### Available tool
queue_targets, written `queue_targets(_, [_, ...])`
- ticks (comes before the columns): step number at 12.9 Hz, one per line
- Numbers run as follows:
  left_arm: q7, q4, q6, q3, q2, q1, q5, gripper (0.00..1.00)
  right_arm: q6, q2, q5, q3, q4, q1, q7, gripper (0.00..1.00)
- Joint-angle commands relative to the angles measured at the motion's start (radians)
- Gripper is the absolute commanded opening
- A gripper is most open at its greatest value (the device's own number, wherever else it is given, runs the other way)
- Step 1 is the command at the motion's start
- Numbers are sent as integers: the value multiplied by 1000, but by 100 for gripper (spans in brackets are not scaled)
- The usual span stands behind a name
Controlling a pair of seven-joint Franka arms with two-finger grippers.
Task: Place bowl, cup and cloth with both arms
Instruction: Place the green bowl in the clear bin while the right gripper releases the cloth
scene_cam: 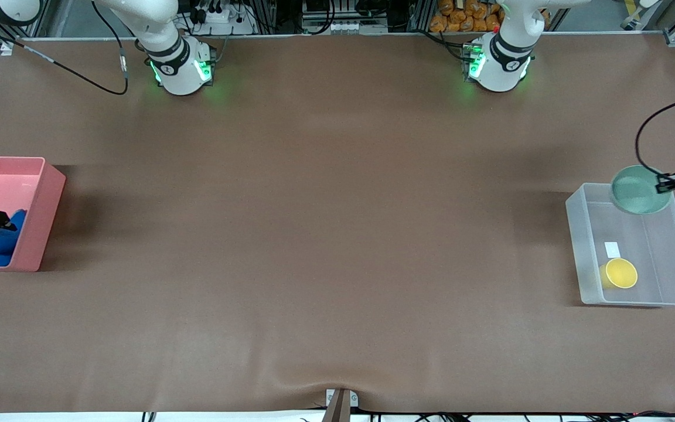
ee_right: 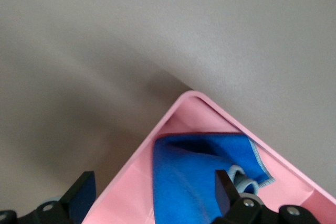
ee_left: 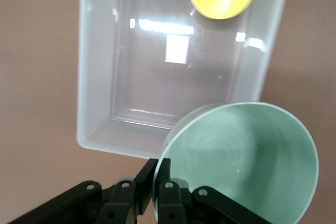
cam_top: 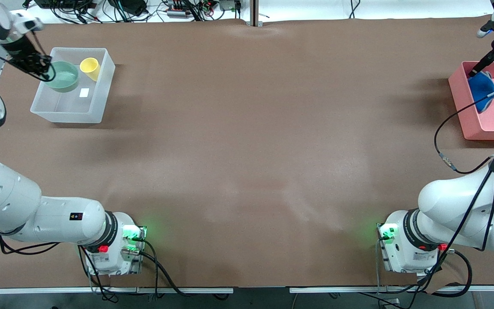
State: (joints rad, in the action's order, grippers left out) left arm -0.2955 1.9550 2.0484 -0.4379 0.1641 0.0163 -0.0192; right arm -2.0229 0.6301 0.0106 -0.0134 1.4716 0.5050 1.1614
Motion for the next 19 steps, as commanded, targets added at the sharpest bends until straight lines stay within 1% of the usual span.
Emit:
queue_targets(1, [-80,-126,-10,-50,173,5,166,0,47,-56,14,-5,6,-42,-23,100])
queue_targets(2, [-82,-152,-10,-50,213,-1,197,0,62,-72,14,-5,10,-57,-58,100])
queue_targets(3, [-83,-157,-2,-50,248,1,202,0,96,-96,14,-4,32,-63,-119,100])
queue_targets(5, [-102,-156,50,-48,288,-7,205,0,105,-166,14,-5,113,-100,-251,100])
queue_targets(7, [-120,-150,104,-50,336,-6,258,0,95,-232,12,-3,215,-129,-337,100])
queue_targets(11, [-154,-136,183,-47,388,-7,269,0,102,-337,12,-3,329,-250,-624,100])
queue_targets(13, [-188,-128,209,-47,413,-13,271,0,125,-368,9,-2,360,-308,-773,100])
queue_targets(15, [-201,-104,260,-45,426,-22,292,0,177,-400,2,0,365,-365,-929,100])
queue_targets(17, [-214,-76,317,-44,442,-13,311,0,223,-458,2,-2,363,-422,-1047,100])
queue_targets(18, [-223,-76,323,-42,445,-15,311,0,246,-496,2,0,362,-428,-1071,100])
queue_targets(19, [-229,-83,323,-42,460,-13,311,4,259,-533,2,0,362,-439,-1071,100])
